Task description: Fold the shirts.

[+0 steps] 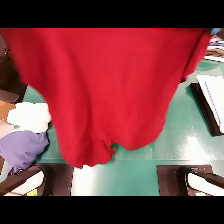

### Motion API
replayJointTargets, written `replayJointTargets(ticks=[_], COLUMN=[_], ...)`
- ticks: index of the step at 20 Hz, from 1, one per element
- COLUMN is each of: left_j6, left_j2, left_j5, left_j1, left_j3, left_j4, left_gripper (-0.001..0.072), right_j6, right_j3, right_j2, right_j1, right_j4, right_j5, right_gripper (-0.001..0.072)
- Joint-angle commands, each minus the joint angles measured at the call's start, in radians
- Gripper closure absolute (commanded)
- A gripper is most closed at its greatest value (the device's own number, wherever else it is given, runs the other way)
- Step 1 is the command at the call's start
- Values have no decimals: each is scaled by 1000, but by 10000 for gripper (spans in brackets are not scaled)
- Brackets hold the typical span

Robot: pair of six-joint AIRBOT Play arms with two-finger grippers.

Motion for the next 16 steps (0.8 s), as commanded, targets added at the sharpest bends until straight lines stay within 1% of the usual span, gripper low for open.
replayJointTargets(ticks=[1, 4, 6, 8, 10, 11, 12, 13, 14, 15, 16], left_j6=[-5, -5, -5, -5, -6, -7, -19, -37, -59, -72, -96], left_j2=[-211, -423, -523, -578, -592, -592, -592, -592, -591, -590, -589], left_j5=[-35, -5, 13, 19, 32, 38, 38, 36, 29, 14, -21], left_j1=[0, 0, 0, 0, 0, 0, 0, 0, 0, 3, 11], left_j3=[-140, -170, -170, -170, -170, -170, -170, -170, -169, -167, -155], left_j4=[5, 0, -5, -18, -18, -18, -18, -17, -17, -17, -18], left_gripper=[682, 681, 681, 681, 680, 648, 364, 154, 137, 137, 137], right_j6=[10, 10, 9, 9, 9, 10, 10, 10, 10, 10, 10], right_j3=[-138, -217, -225, -225, -225, -225, -222, -212, -200, -182, -154], right_j2=[-175, -307, -377, -424, -442, -442, -442, -443, -442, -442, -442], right_j1=[0, 0, 0, 0, 0, -1, -1, -1, -1, -9, -20], right_j4=[-9, 1, 40, 85, 112, 122, 124, 123, 123, 122, 121], right_j5=[-7, -130, -203, -283, -360, -401, -435, -442, -435, -408, -362], right_gripper=[692, 692, 692, 692, 692, 691, 690, 680, 528, 341, 321])
